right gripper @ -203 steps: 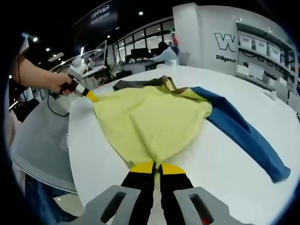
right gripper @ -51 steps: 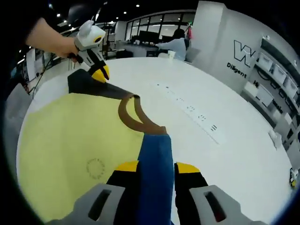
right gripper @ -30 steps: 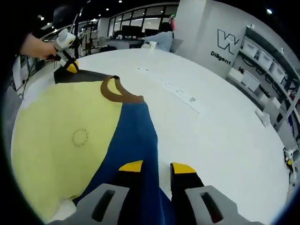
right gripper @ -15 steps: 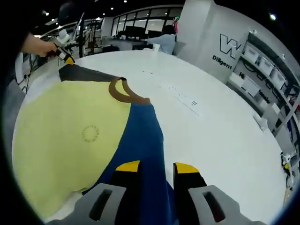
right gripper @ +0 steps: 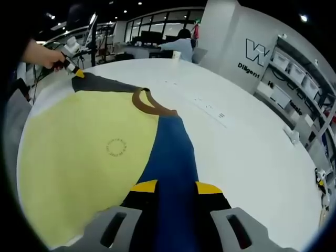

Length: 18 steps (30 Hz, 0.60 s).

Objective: Fold the garment on the visible template until the final outline fits inside the template.

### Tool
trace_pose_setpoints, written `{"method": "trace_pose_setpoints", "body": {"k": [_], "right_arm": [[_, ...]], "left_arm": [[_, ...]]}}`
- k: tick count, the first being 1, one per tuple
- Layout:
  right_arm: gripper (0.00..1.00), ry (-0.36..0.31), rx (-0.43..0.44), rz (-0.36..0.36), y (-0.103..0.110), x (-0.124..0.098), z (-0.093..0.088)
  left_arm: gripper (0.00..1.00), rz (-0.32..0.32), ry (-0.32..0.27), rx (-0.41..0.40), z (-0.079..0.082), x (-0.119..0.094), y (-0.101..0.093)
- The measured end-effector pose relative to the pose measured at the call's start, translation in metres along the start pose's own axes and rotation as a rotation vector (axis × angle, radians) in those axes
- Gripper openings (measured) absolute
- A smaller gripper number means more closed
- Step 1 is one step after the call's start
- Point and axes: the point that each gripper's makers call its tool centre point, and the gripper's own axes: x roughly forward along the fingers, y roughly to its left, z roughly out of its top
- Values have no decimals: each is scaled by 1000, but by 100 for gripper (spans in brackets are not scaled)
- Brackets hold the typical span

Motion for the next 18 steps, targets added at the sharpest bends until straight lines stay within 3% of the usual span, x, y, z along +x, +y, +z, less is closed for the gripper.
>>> {"method": "trace_pose_setpoints", "body": {"k": [4,9,12,18], "right_arm": [[20,-9,-1,3,6,-3,2],[19,-15,1,7,14,-6,2],[19,-21,3,7,17,-9,3],[19,-20,7,12,23,-12,1]], "left_arm": [[4,26,-73,146,17,-6,-19],[4,-61,-153,242,27,-8,-71],[4,-80,-191,300,31,-8,-92],[4,-187,-130,297,8,10,-131]]}}
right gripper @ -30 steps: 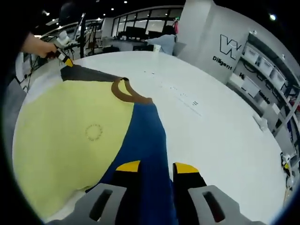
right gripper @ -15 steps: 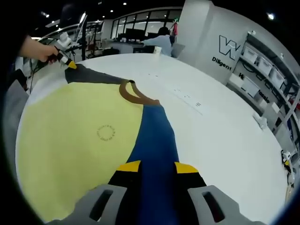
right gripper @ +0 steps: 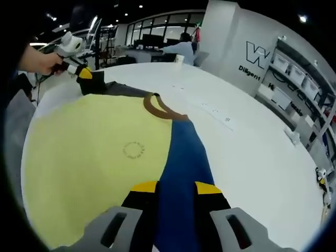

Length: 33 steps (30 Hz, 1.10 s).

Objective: Fold the garment on the visible template until the final outline fits inside the template.

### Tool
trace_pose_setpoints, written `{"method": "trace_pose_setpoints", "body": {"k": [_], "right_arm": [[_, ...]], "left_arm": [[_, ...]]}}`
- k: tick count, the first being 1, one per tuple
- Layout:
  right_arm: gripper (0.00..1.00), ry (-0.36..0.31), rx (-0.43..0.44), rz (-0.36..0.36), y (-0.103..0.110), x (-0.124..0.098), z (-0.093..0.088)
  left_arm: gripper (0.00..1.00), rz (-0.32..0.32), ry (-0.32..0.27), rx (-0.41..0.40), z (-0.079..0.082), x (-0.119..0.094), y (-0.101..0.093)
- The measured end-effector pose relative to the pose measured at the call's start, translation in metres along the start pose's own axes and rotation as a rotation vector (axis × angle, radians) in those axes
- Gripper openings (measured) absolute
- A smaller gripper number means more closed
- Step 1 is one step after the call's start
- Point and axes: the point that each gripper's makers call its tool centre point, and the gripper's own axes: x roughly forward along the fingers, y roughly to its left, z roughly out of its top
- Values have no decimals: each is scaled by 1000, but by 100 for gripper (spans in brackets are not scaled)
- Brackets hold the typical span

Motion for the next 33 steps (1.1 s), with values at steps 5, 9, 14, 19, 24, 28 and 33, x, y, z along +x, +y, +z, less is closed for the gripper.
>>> {"method": "trace_pose_setpoints", "body": {"k": [5,9,14,19,24,28,33], "right_arm": [[19,2,6,1,4,-2,-2],[19,2,11,-3,5,-2,-4],[18,1,10,-5,7,-4,-4],[18,4,11,-8,8,-5,-4],[19,11,15,-8,8,-5,-8],[18,16,22,-10,8,-5,-11],[18,22,25,-10,9,-4,-13]], "left_arm": [[4,-78,43,-1,-19,8,-27],[12,-115,57,-12,-27,3,-33],[19,1,-6,-31,-16,-4,11],[23,92,8,-39,-15,0,52],[22,51,101,-85,-33,12,63],[22,23,171,-68,-43,16,60],[11,5,168,-58,-41,15,53]]}}
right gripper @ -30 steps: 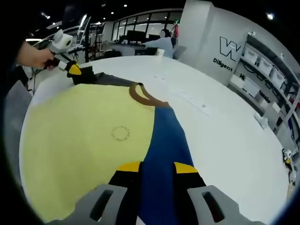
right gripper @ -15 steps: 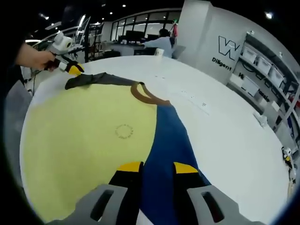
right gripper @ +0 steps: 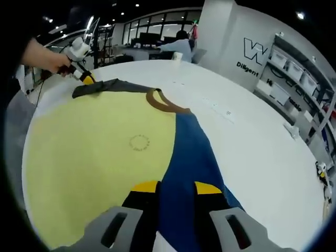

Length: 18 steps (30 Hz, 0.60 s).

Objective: Fold the garment on the visible template until the final outline fits inside the template.

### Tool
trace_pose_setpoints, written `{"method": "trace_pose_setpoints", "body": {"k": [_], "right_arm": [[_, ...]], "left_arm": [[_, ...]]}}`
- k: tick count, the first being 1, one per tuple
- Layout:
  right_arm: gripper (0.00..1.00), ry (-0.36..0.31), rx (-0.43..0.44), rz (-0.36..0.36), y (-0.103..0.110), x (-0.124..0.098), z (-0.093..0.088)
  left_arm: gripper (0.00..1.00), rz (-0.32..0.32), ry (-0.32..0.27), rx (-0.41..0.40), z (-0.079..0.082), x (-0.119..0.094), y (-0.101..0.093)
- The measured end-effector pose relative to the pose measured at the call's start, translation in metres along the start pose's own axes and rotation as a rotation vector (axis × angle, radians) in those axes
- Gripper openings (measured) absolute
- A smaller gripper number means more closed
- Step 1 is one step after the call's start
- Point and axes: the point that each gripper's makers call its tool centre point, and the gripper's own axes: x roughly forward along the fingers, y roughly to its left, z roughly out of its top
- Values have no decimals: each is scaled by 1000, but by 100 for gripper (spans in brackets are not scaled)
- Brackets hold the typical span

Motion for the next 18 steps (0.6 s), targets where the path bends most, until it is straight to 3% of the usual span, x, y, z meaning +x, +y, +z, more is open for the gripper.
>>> {"method": "trace_pose_setpoints", "body": {"k": [4,11,12,15,18], "right_arm": [[18,6,4,0,1,1,-3],[17,17,17,0,-1,2,-11],[17,21,18,0,-2,2,-13],[16,36,36,-2,-4,4,-20],[16,31,55,-6,-6,4,-21]], "left_arm": [[7,12,-30,-32,5,-8,2],[5,88,-182,-157,24,-44,28],[5,78,-184,-179,23,-48,30],[5,133,-179,-169,16,-59,49],[5,184,-191,-241,7,-71,73]]}}
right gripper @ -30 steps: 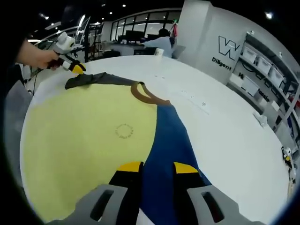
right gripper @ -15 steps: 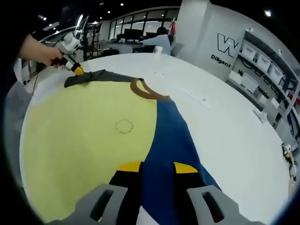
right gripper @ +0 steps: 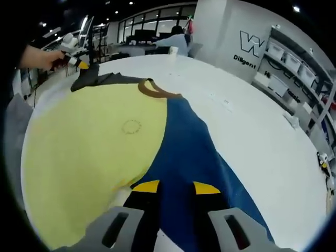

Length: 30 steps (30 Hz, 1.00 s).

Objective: Fold the garment on the visible template until the final outline fits inside the template.

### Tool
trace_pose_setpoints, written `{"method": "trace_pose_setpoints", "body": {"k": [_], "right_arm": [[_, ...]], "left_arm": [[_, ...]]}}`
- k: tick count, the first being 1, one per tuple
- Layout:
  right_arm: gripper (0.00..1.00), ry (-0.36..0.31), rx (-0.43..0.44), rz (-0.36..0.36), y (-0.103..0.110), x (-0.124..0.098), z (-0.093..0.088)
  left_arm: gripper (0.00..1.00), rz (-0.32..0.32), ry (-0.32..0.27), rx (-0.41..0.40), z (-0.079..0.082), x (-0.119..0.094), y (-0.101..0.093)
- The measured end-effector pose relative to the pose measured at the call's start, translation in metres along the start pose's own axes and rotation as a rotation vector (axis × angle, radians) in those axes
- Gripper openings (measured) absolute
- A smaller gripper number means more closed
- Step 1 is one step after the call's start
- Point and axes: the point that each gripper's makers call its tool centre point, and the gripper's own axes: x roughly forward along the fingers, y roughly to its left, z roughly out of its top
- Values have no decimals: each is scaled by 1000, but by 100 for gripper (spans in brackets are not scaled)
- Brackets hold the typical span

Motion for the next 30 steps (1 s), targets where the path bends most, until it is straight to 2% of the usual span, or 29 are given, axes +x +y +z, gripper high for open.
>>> {"method": "trace_pose_setpoints", "body": {"k": [6,9,14,17,20,25,30], "right_arm": [[16,-3,8,0,-1,1,1],[16,-4,12,0,-2,1,1],[16,-7,18,-2,-3,2,1],[16,-7,20,-2,-3,2,1],[16,-7,18,-1,-2,1,2],[15,-7,24,-1,-2,1,1],[15,-7,27,0,-3,2,0]], "left_arm": [[5,130,-34,-107,-3,-15,52],[5,207,-42,-153,-9,-24,78],[5,313,-48,-225,-23,-39,110],[5,347,-37,-276,-34,-47,118],[5,386,-28,-242,-41,-52,125],[5,438,-37,-232,-47,-59,141],[5,424,6,-190,-54,-53,142]]}}
